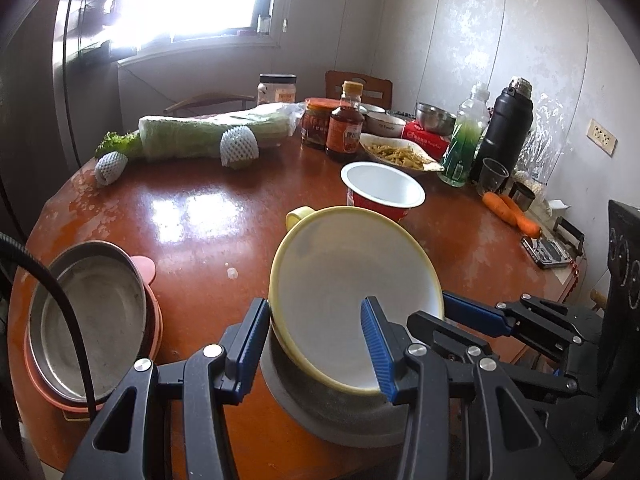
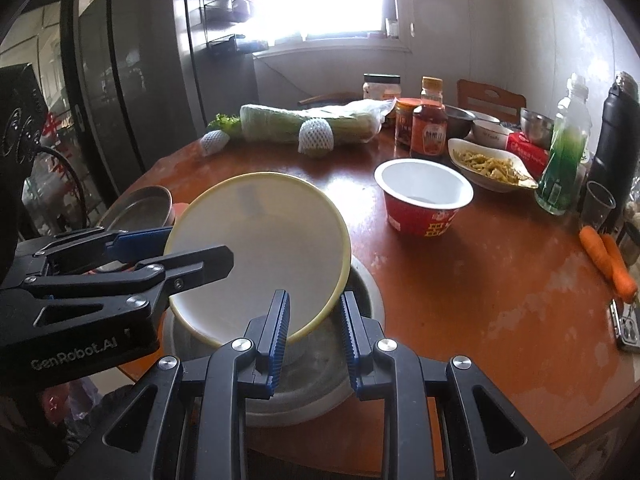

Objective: Organize plates and bowls
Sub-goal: 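Lower the yellow-rimmed bowl into the steel bowl with the left gripper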

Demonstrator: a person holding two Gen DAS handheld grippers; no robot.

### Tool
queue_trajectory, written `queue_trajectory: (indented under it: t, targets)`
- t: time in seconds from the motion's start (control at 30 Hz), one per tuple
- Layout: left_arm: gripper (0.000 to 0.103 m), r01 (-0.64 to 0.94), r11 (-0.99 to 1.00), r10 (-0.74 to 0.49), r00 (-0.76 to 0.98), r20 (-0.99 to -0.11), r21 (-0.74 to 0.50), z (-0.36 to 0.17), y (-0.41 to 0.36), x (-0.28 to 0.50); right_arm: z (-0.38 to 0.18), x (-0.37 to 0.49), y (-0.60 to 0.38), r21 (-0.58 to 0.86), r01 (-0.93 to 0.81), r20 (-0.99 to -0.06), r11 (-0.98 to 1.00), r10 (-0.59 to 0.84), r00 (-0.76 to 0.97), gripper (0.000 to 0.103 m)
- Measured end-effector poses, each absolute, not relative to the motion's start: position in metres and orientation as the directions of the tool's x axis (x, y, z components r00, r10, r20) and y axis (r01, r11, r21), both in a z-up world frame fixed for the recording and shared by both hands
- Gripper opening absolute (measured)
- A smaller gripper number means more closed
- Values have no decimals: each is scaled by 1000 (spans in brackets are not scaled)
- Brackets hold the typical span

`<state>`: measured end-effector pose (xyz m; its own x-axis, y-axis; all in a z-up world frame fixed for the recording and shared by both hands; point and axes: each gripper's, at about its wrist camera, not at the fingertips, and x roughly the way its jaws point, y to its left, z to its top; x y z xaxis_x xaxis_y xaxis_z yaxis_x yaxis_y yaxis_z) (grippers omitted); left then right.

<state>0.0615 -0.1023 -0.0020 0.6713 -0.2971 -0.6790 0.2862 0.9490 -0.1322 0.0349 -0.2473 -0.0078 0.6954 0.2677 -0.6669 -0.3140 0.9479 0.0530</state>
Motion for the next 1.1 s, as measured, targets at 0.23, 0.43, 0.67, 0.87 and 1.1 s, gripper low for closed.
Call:
queue_trajectory:
  t: [0.23,0.43,0.67,0.87,1.1]
  targets:
    - [47,301,945,-300,654,-694,-124,-9,-109,61,-12,33,-252,50,-302,-674,952,255,693,27]
    - [47,301,947,-292,648,-703,-115,-14,-110,63,-14,33,-252,52,-303,-679,952,256,688,27]
    - [47,306,945,-293,644,-707,-113,-16,-111,63,-16,34,-252,51,-305,-684,951,255,684,27]
    - [47,309,945,-291,641,-711,-108,-18,-112,63,-17,35,-252,43,-304,-689,952,248,681,27]
    - [47,310,945,-286,637,-716,-101,-20,-113,64,-17,34,-253,41,-312,-689,949,253,679,27]
